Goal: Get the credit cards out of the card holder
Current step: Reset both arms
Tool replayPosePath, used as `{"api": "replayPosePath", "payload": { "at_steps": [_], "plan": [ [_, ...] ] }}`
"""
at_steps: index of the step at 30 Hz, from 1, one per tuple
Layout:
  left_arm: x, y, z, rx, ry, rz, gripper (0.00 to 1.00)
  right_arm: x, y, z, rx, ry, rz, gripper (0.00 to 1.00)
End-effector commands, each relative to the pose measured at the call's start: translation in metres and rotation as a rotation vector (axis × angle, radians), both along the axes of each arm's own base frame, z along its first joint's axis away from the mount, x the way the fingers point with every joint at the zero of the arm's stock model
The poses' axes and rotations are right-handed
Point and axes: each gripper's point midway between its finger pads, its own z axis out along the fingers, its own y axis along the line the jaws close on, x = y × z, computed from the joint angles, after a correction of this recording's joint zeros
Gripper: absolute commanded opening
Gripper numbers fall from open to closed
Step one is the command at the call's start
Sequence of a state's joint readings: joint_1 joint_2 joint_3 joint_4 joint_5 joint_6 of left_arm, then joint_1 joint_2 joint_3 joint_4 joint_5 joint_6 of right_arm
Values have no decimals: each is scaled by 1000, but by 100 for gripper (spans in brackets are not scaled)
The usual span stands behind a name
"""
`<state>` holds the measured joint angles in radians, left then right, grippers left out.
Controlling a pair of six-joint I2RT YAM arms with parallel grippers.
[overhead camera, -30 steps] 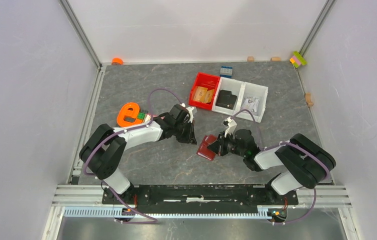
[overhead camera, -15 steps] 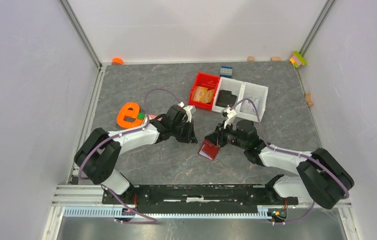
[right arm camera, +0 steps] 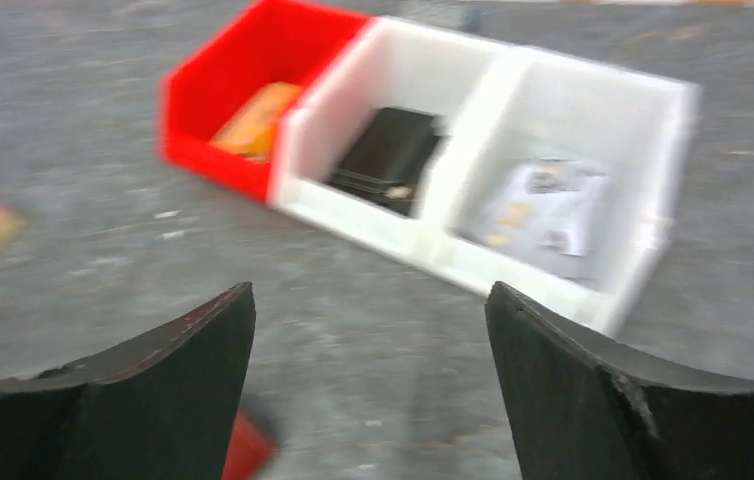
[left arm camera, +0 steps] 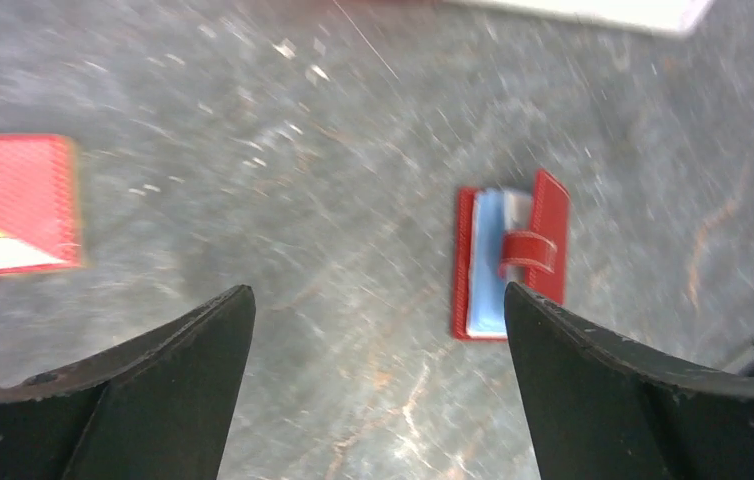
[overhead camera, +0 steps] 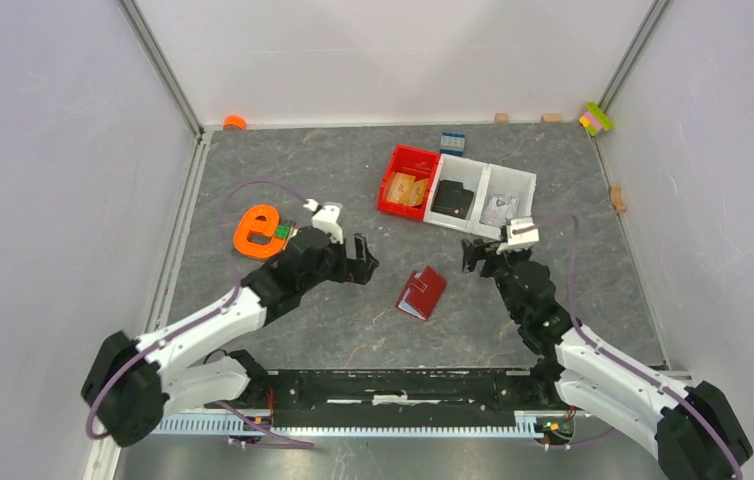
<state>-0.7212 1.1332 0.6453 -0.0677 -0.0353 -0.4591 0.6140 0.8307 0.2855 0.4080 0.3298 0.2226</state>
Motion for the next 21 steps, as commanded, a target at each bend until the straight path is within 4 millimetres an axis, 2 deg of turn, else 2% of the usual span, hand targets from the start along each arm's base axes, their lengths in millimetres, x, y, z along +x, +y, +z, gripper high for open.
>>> {"api": "replayPosePath", "payload": {
  "at_steps": [1, 2, 5, 8, 11, 15, 16, 17, 18, 21],
  "plan": [
    [33, 54, 41, 84, -291, 239, 100, -1, -82, 0, -181, -159, -357, 94],
    [36, 63, 46, 114, -340, 261, 100, -2, -90, 4, -198, -181, -397, 98],
    [45, 95, 48, 210, -475, 372, 100, 2, -113, 2, -284, -149, -497, 98],
    [50, 117, 50, 272, -554, 447, 100, 8, -128, -9, -333, -136, -512, 98],
    [58, 138, 46, 338, -560, 496, 100, 9, -144, -27, -380, -126, -512, 98],
    [68, 170, 28, 359, -544, 584, 99, -6, -166, -51, -453, -98, -569, 98],
    [68, 172, 29, 367, -548, 581, 98, -12, -169, -48, -406, -150, -579, 98],
    [67, 178, 31, 389, -577, 596, 98, -19, -167, -48, -436, -193, -530, 98],
    [64, 182, 31, 403, -593, 605, 98, -22, -169, -38, -428, -252, -526, 98],
    [59, 193, 20, 390, -664, 611, 100, -20, -177, -51, -407, -202, -554, 97]
  ]
}}
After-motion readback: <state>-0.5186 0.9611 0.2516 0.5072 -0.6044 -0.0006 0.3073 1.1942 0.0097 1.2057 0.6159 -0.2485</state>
